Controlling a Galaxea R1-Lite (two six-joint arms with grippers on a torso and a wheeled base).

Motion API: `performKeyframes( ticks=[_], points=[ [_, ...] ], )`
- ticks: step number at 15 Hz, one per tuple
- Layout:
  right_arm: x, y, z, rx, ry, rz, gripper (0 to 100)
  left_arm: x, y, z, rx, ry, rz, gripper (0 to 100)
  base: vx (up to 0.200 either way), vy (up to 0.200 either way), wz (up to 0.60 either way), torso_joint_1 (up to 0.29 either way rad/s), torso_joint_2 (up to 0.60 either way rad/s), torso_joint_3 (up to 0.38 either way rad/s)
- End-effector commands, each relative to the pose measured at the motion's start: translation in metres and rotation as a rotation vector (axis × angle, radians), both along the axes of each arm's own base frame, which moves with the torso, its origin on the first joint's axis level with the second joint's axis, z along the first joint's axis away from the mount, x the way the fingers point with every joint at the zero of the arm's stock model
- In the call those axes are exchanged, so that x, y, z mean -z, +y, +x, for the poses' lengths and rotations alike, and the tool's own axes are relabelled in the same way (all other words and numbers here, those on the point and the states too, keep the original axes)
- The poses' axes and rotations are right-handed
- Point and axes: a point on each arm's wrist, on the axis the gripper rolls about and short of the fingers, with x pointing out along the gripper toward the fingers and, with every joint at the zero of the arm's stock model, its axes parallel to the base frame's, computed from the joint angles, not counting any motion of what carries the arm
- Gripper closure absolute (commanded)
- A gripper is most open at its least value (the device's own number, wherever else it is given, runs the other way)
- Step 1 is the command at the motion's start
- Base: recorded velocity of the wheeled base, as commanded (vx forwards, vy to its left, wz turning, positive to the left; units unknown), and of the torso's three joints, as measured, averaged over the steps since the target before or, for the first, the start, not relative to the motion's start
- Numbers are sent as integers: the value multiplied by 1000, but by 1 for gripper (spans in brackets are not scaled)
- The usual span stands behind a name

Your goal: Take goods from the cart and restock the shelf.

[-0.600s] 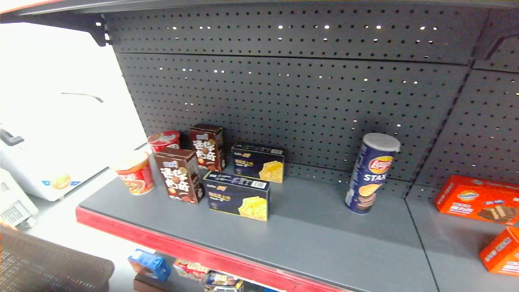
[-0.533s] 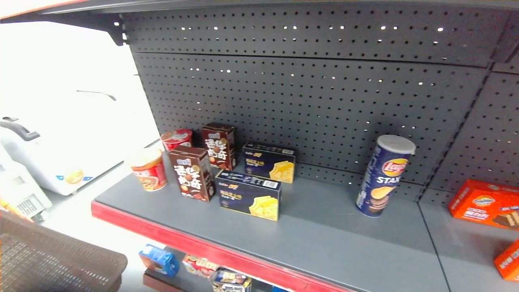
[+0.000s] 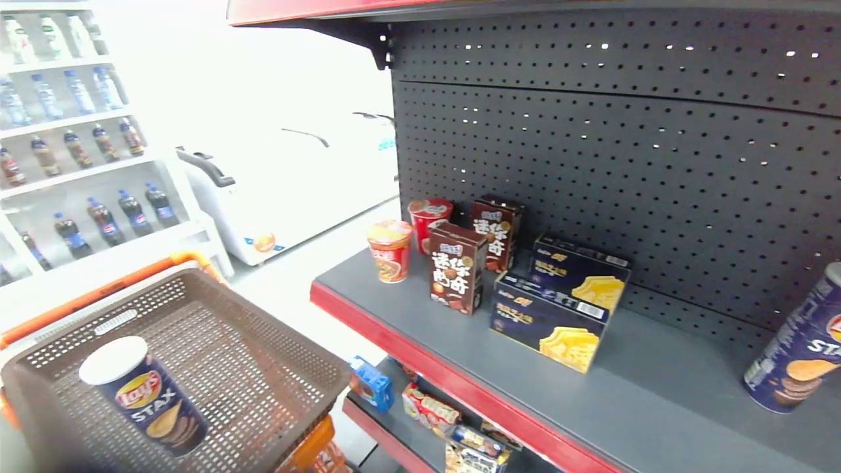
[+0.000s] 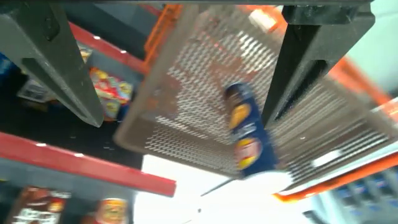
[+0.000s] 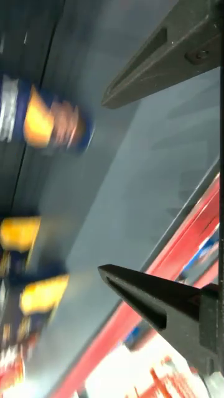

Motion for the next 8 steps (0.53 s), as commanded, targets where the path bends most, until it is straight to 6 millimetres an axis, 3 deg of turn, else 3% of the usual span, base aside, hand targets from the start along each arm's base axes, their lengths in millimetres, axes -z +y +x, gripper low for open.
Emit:
performKeyframes(
  ticks=[1, 5, 7, 8],
  points=[
    [0, 0, 0, 0, 0, 0, 0, 0, 0, 0, 0, 1, 0, 0, 0, 0, 600, 7, 12, -2],
    [0, 0, 0, 1, 0, 0, 0, 0, 0, 0, 0, 1, 0, 0, 0, 0, 600, 1, 2, 6],
    [0, 0, 0, -2, 0, 3, 0, -4, 0, -1, 9, -16, 15, 0, 0, 0, 0, 0, 0, 0],
    [0, 0, 0, -2, 0, 3, 0, -41, -1, -8, 71, -60, 85, 0, 0, 0, 0, 0, 0, 0]
  ],
)
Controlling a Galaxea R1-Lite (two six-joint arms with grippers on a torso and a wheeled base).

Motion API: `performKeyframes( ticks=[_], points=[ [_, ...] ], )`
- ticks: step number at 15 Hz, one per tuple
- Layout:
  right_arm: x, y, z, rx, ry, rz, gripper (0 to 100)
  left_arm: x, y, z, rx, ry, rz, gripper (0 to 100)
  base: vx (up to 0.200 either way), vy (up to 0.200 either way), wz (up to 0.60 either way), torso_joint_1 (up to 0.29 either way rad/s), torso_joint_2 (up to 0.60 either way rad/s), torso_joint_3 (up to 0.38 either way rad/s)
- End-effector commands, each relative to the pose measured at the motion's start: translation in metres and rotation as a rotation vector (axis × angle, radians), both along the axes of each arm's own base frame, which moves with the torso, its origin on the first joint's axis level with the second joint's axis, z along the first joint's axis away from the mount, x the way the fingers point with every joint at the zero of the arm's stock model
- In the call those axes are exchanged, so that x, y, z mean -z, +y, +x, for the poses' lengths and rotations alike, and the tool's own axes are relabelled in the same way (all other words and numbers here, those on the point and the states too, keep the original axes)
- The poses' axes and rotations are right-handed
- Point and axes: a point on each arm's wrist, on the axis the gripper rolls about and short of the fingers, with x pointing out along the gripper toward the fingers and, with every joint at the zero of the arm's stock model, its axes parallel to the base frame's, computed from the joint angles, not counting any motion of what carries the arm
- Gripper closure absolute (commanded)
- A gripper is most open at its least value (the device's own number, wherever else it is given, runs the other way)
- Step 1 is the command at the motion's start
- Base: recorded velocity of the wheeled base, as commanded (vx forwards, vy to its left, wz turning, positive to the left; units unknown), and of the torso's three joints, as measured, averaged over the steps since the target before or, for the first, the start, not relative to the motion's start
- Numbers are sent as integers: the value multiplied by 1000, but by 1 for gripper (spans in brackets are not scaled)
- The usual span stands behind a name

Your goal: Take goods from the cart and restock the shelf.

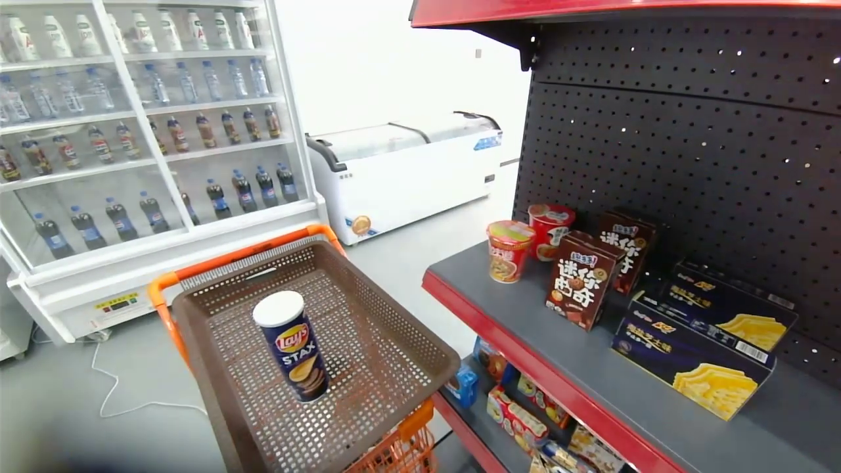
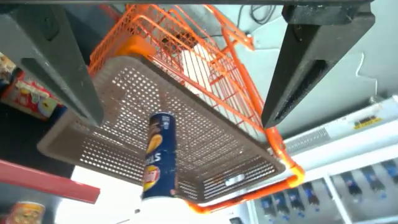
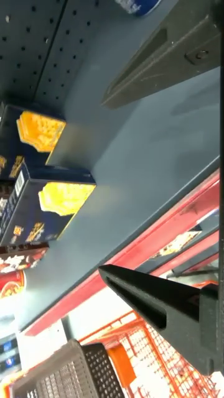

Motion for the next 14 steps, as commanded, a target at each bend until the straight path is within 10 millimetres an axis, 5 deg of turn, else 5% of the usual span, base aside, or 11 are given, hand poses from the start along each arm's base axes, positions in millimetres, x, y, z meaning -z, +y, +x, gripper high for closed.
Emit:
performKeyframes(
  ticks=[1, 2, 3, 6, 9, 11, 14],
  points=[
    [0, 0, 0, -1, 0, 1, 0, -57, -1, 0, 34, 48, 60, 0, 0, 0, 0, 0, 0, 0],
    [0, 0, 0, -1, 0, 1, 0, -58, -1, 1, 28, 56, 60, 0, 0, 0, 0, 0, 0, 0],
    [0, 0, 0, -1, 0, 1, 0, -95, -1, 32, 44, 238, 55, 0, 0, 0, 0, 0, 0, 0],
    [0, 0, 0, -1, 0, 1, 0, -118, 1, 74, -32, 346, 55, 0, 0, 0, 0, 0, 0, 0],
    [0, 0, 0, -1, 0, -1, 0, -113, 1, 142, 13, 473, -5, 0, 0, 0, 0, 0, 0, 0],
    [0, 0, 0, -1, 0, 1, 0, -102, 0, 169, 54, 486, -10, 0, 0, 0, 0, 0, 0, 0],
    [0, 0, 0, -1, 0, 1, 0, -47, -6, 213, 107, 517, -8, 0, 0, 0, 0, 0, 0, 0]
  ],
)
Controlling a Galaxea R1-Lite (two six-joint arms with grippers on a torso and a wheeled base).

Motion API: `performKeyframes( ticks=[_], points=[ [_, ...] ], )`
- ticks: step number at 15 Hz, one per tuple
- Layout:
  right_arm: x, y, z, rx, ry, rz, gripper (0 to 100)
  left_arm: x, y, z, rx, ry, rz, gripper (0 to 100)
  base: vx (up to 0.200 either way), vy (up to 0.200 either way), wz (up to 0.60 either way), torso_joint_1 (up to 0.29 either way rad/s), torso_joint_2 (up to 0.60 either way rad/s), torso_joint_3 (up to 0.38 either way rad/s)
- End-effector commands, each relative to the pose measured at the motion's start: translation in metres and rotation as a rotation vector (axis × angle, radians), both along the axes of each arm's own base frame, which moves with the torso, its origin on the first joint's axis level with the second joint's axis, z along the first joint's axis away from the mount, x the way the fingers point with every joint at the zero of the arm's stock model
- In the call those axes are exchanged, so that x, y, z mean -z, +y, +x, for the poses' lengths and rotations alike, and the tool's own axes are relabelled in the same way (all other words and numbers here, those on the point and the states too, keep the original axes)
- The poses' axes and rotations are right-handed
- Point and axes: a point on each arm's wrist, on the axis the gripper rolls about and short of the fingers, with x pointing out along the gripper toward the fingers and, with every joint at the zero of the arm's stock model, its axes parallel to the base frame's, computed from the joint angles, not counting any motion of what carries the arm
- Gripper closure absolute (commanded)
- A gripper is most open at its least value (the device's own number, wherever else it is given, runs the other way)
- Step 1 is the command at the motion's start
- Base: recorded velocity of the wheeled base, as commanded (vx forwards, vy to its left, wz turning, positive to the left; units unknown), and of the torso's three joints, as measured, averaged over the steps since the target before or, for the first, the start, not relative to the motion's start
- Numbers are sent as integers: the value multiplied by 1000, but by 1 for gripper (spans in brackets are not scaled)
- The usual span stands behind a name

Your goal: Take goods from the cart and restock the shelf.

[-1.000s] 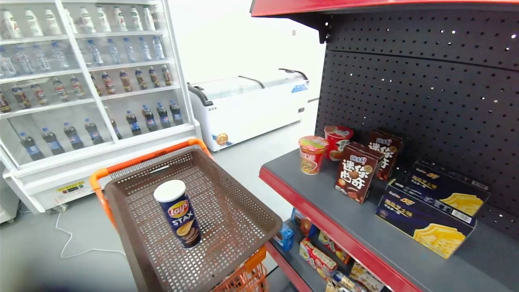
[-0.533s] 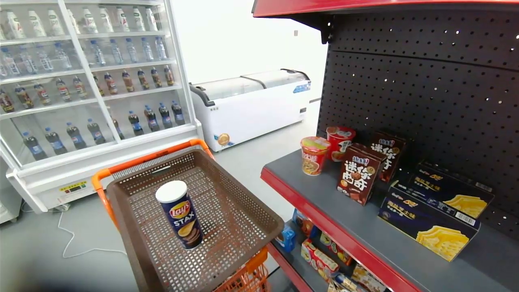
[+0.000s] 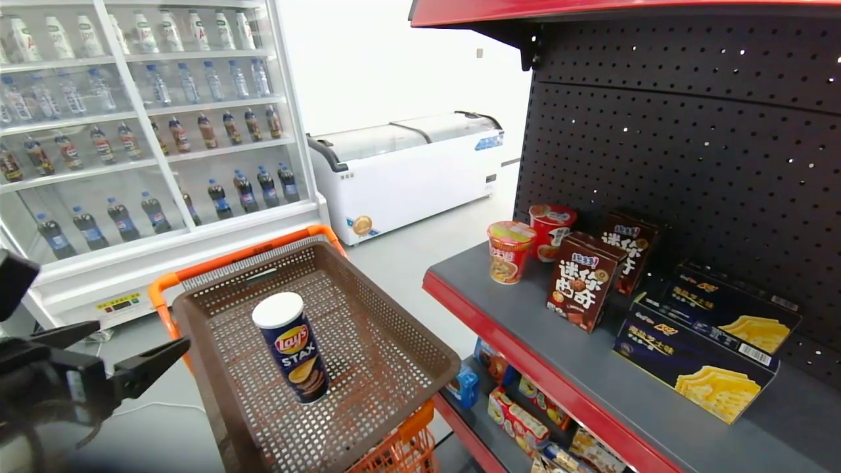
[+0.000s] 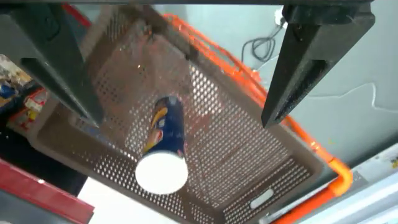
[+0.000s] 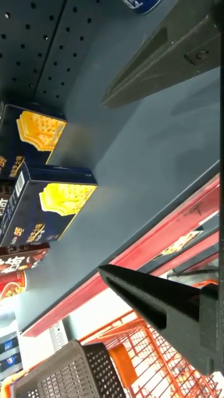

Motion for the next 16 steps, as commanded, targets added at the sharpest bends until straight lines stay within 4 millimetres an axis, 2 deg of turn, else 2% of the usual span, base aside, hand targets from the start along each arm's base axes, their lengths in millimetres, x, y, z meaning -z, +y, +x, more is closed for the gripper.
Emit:
performKeyframes(
  ticks=[1, 2, 5, 13, 16],
  points=[
    [0, 0, 0, -1, 0, 0, 0, 72, -6, 47, 58, 180, -15, 0, 0, 0, 0, 0, 0, 0],
    [0, 0, 0, -1, 0, 0, 0, 85, -9, 50, 90, 196, -18, 0, 0, 0, 0, 0, 0, 0],
    [0, 0, 0, -1, 0, 0, 0, 103, -12, 64, 105, 264, -23, 0, 0, 0, 0, 0, 0, 0],
    [0, 0, 0, -1, 0, 0, 0, 160, -16, 118, 130, 330, -34, 0, 0, 0, 0, 0, 0, 0],
    [0, 0, 0, -1, 0, 0, 0, 174, -18, 145, 141, 298, -35, 0, 0, 0, 0, 0, 0, 0]
  ],
)
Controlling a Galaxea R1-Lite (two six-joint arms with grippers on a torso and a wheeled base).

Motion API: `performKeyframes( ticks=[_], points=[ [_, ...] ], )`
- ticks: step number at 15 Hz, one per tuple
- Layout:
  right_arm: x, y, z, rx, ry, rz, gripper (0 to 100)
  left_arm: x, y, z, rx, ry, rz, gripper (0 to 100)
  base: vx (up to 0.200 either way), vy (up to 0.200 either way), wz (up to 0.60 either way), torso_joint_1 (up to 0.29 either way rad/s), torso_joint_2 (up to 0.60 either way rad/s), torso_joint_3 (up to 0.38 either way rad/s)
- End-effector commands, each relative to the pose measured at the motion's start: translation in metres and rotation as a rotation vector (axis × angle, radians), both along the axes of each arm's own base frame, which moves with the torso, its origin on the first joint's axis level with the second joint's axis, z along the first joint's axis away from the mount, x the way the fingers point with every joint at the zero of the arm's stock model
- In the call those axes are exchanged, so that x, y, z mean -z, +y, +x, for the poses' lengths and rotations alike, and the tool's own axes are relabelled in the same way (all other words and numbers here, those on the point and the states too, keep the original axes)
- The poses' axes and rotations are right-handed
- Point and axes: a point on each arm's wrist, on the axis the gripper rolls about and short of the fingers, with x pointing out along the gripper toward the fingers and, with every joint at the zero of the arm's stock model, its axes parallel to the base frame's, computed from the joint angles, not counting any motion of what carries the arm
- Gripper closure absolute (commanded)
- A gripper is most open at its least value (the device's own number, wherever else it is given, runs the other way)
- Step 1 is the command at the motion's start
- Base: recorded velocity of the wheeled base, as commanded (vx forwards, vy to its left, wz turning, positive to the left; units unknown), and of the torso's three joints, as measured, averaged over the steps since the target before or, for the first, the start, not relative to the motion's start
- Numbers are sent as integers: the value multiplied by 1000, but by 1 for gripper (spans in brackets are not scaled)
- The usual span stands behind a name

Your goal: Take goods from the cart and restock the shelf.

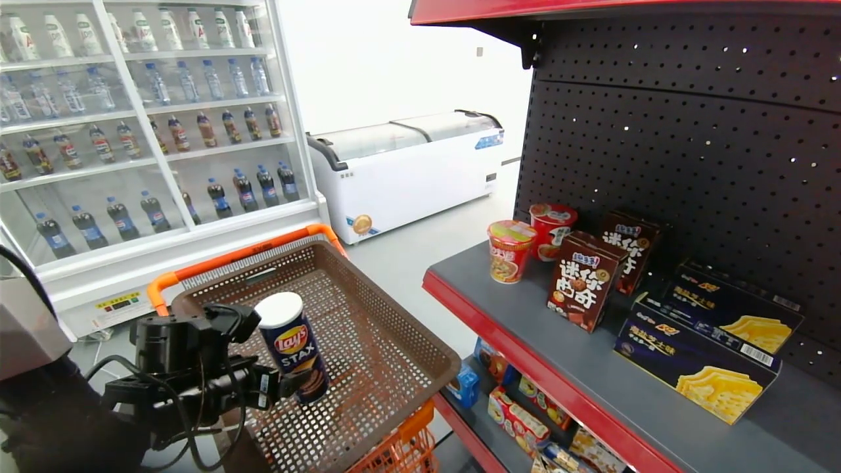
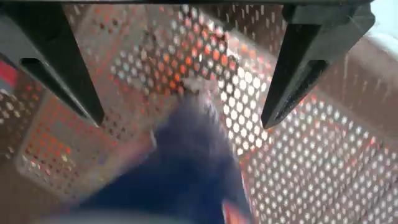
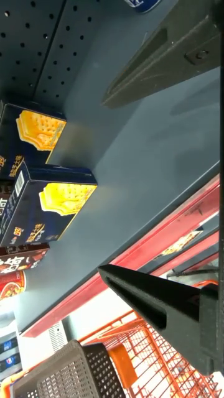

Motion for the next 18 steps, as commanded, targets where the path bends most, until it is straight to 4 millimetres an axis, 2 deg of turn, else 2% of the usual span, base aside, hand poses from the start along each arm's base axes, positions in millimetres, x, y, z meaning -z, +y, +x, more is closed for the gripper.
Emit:
performKeyframes(
  ticks=[1, 5, 9, 10, 12, 15, 16, 17, 18],
  points=[
    [0, 0, 0, 0, 0, 0, 0, 23, -3, 25, 9, 13, 0, 0, 0, 0, 0, 0, 0, 0],
    [0, 0, 0, 0, 0, 0, 0, 31, -22, 46, 62, -63, -6, 0, 0, 0, 0, 0, 0, 0],
    [0, 0, 0, 0, 0, 0, 0, 31, -30, 50, 94, -99, -13, 0, 0, 0, 0, 0, 0, 0],
    [0, 0, 0, 0, 0, 0, 0, 29, -31, 53, 92, -109, -14, 100, 0, 0, 0, 0, 0, 0],
    [0, 0, 0, 0, 0, 0, 0, 29, -27, 46, 70, -90, -3, 100, 0, 0, 0, 0, 0, 0],
    [0, 0, 0, 0, 0, 0, 0, 0, -23, 27, 58, -132, -10, 100, 0, 0, 0, 0, 0, 0],
    [0, 0, 0, 0, 0, 0, 0, -24, -22, 18, 57, -188, -15, 100, 0, 0, 0, 0, 0, 0],
    [0, 0, 0, 0, 0, 0, 0, -32, -21, 15, 54, -202, -14, 100, 0, 0, 0, 0, 0, 0],
    [0, 0, 0, 0, 0, 0, 0, -62, -20, 3, 50, -224, -14, 100, 0, 0, 0, 0, 0, 0]
  ],
)
